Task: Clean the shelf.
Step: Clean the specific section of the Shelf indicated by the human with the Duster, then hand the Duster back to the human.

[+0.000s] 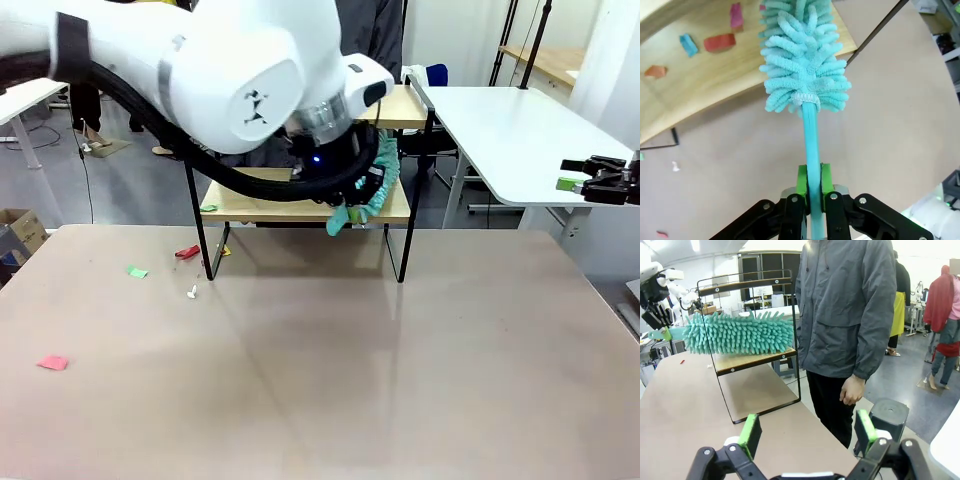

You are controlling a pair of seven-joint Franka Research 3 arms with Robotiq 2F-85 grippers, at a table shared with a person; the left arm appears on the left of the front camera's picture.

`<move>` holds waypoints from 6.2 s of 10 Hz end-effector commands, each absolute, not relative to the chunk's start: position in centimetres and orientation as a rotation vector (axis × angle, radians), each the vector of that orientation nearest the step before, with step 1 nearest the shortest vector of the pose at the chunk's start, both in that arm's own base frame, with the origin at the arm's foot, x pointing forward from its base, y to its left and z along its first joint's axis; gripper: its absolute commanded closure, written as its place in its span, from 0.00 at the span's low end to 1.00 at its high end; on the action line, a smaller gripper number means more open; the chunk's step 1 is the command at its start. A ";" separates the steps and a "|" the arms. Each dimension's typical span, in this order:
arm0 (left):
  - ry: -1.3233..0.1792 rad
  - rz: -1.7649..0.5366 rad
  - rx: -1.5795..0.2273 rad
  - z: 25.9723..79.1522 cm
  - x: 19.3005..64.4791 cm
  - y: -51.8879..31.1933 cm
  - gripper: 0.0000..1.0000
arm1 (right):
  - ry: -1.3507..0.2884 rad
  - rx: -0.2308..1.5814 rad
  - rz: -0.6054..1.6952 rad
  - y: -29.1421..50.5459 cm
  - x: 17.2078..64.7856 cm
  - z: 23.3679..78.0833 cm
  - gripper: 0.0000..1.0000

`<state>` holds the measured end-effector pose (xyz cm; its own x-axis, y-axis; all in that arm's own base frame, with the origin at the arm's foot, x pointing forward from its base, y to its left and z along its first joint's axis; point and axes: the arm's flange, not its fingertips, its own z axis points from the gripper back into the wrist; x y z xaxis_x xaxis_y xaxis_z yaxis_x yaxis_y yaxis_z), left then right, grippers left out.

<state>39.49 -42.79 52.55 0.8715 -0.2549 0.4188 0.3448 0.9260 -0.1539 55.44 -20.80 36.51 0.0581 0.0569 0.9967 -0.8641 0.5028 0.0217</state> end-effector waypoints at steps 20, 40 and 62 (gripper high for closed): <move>-0.350 -0.089 0.277 54.1 35.3 -28.9 0.87 | -1.327 0.785 0.805 -20.6 55.5 37.1 0.00; 0.153 -1.138 -0.214 60.4 24.1 -13.4 0.87 | -1.327 0.785 0.805 -20.6 55.5 37.1 0.00; -0.392 -1.384 -0.455 52.1 29.1 -15.3 0.87 | -1.010 1.162 1.047 -1.9 43.8 50.5 0.00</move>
